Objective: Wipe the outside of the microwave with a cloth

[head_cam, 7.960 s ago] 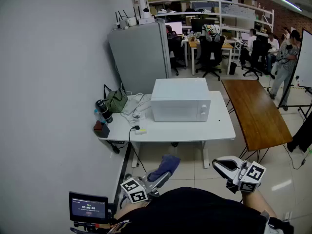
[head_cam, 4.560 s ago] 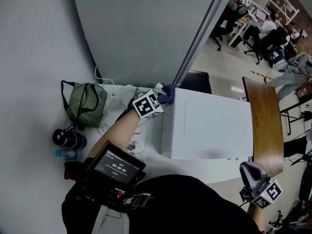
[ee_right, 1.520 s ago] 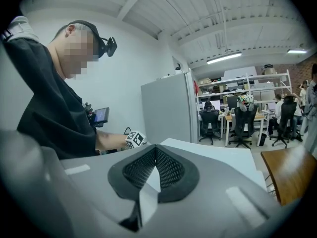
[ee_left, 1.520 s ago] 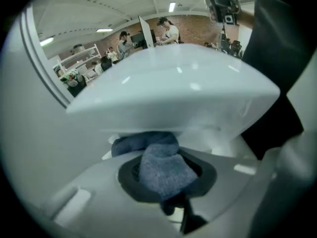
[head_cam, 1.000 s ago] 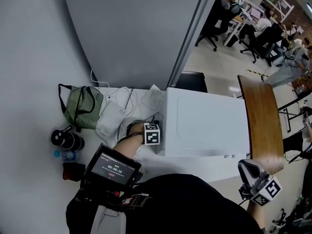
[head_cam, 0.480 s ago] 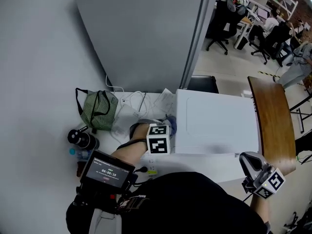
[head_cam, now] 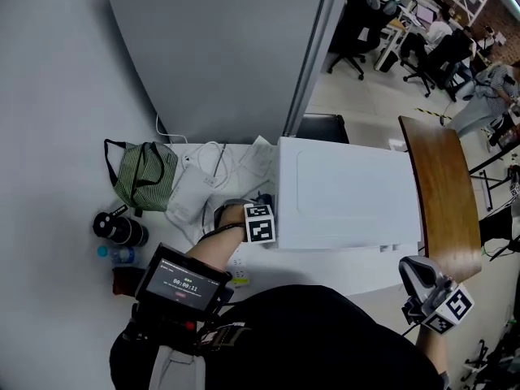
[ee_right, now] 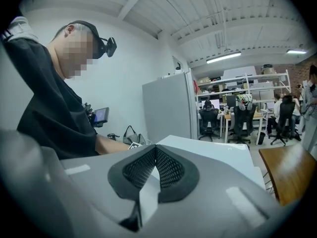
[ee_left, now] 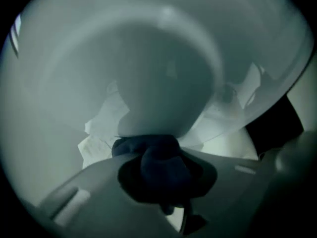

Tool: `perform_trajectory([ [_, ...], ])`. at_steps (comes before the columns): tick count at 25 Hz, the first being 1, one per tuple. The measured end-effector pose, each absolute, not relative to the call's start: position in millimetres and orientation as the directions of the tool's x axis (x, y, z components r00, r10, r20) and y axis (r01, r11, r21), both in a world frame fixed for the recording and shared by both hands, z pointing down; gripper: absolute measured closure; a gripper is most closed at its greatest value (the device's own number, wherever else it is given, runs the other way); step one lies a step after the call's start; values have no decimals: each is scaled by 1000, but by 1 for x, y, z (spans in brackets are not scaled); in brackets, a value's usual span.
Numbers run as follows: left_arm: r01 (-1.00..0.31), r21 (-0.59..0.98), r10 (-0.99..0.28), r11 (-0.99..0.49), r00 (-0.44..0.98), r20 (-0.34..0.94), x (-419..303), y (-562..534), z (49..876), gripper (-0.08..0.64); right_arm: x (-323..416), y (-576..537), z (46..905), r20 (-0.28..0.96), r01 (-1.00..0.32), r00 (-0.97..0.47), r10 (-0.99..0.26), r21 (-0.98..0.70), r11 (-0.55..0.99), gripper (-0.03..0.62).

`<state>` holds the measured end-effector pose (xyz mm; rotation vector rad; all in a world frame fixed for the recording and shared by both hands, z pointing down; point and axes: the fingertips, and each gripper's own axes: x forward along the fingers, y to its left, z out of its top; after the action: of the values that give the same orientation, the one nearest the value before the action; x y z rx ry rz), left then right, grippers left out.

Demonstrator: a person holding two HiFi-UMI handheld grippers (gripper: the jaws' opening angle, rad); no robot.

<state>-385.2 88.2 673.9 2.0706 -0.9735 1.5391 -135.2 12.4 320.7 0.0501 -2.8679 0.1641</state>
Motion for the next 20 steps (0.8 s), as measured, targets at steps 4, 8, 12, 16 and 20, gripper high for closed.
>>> perform_trajectory([
  [4, -741, -41, -261, -671, 184, 948, -383, 88, 714, 502, -131, 14, 319, 292, -56, -956, -26, -96, 994, 588],
  [8, -745, 13, -226, -667, 219, 949, -378, 96, 732, 502, -134, 17, 314, 292, -41, -956, -16, -79, 996, 588],
  [12, -758, -20, -313, -652, 245, 918, -382, 100, 673, 502, -141, 18, 307, 256, -20, -967, -1, -70, 997, 588],
  [16, -764, -69, -420, -642, 275, 865, -374, 115, 567, 502, -152, 22, 306, 215, 18, -976, 34, -78, 997, 588],
  [20, -704, -82, -398, -706, 298, 867, -347, 125, 522, 502, -163, 29, 309, 196, 49, -978, 66, -92, 995, 588],
])
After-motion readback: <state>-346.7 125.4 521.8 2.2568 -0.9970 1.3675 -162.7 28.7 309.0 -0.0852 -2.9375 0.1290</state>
